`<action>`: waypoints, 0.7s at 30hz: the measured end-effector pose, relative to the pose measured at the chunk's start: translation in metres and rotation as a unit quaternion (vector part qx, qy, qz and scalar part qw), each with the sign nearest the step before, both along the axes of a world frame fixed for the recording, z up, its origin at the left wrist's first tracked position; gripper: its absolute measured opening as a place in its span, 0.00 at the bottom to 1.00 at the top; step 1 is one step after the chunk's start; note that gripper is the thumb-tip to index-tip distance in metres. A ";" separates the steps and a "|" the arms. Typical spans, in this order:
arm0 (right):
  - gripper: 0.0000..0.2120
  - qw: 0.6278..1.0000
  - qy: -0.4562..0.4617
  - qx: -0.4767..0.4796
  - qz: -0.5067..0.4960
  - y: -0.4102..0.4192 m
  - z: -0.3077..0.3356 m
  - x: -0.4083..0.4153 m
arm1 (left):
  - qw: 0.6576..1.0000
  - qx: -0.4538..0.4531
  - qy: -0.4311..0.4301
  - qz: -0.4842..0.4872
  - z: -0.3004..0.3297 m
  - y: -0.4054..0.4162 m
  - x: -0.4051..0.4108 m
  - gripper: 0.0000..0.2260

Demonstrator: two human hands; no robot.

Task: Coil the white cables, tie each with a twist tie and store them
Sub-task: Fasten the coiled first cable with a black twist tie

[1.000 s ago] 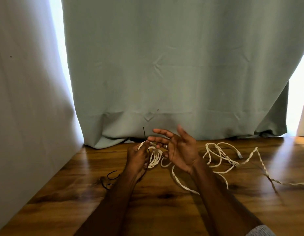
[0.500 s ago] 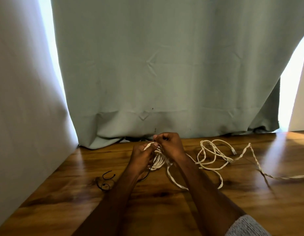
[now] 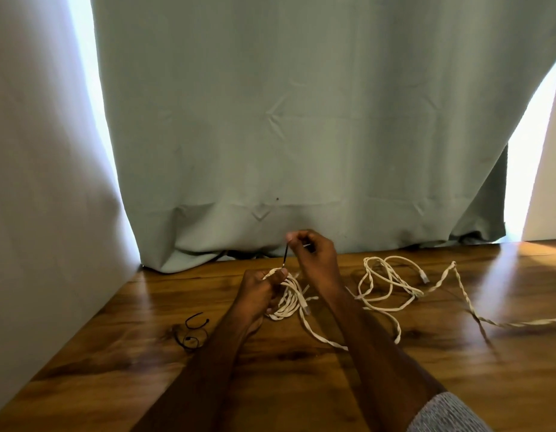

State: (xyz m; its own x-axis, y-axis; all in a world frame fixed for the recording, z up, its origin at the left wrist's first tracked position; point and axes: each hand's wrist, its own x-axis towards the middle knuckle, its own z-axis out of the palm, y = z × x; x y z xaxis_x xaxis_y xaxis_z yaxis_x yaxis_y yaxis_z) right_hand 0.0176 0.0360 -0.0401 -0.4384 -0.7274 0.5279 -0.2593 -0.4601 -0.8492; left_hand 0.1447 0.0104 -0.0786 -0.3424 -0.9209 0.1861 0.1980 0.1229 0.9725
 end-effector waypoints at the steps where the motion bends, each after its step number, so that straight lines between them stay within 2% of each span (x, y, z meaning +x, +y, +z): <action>1: 0.07 1.000 0.009 -0.001 0.029 0.000 -0.005 0.005 | 1.000 0.004 0.013 0.001 0.001 -0.001 0.001 0.12; 3: 0.08 0.998 0.029 0.013 0.056 -0.001 -0.015 0.008 | 1.000 0.000 0.025 0.005 0.002 -0.002 0.001 0.11; 6: 0.03 0.992 0.091 0.049 0.066 -0.006 -0.023 0.003 | 1.000 0.007 0.018 0.016 0.000 -0.002 0.002 0.12; 8: 0.06 0.990 0.119 0.059 0.039 -0.007 -0.022 0.000 | 1.000 0.008 0.011 0.012 0.000 -0.001 0.001 0.11; 13: 0.06 0.996 0.066 -0.015 -0.061 -0.003 -0.009 -0.001 | 1.000 0.004 0.007 0.001 0.004 0.003 -0.004 0.17; 16: 0.08 0.994 0.045 -0.045 -0.085 -0.006 -0.003 -0.009 | 1.000 0.006 -0.007 0.011 0.004 0.006 -0.002 0.12; 21: 0.03 0.985 0.151 -0.083 -0.017 -0.003 -0.009 -0.004 | 0.999 0.046 0.011 0.018 0.004 0.005 -0.001 0.12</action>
